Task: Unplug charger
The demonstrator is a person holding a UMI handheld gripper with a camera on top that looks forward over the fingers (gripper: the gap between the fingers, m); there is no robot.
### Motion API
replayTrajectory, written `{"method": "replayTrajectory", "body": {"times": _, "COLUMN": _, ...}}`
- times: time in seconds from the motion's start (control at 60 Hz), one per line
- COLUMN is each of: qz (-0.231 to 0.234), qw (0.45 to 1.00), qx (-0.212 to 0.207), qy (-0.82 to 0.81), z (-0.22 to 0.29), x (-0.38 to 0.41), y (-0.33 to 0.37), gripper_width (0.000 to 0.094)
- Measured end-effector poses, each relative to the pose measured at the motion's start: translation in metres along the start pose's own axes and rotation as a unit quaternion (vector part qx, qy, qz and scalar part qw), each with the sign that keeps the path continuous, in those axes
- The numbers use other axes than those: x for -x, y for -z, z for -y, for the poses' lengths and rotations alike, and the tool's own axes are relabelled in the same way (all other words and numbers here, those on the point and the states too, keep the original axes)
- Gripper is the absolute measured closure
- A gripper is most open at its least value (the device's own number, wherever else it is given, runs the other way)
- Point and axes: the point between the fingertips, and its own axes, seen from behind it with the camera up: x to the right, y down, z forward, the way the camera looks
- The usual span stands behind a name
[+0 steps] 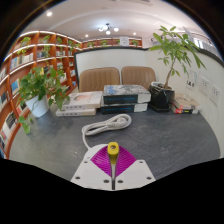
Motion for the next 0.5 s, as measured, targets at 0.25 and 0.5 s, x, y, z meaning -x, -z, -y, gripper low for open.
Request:
{"method": "replayTrajectory", "body": {"times": 0.25, "qz": 0.011, "qw": 0.975, "qx": -0.219, "qy": -0.027, "z": 0.246, "x": -0.039, "y": 0.136, "gripper_width": 0.0899}}
{"method": "replayTrajectory", "body": {"times": 0.5, "qz": -0.046, "qw": 0.997, "qx": -0.062, "qy": 0.01, "z": 0.101, "x": -0.132, "y": 0.062, "gripper_width": 0.0899}}
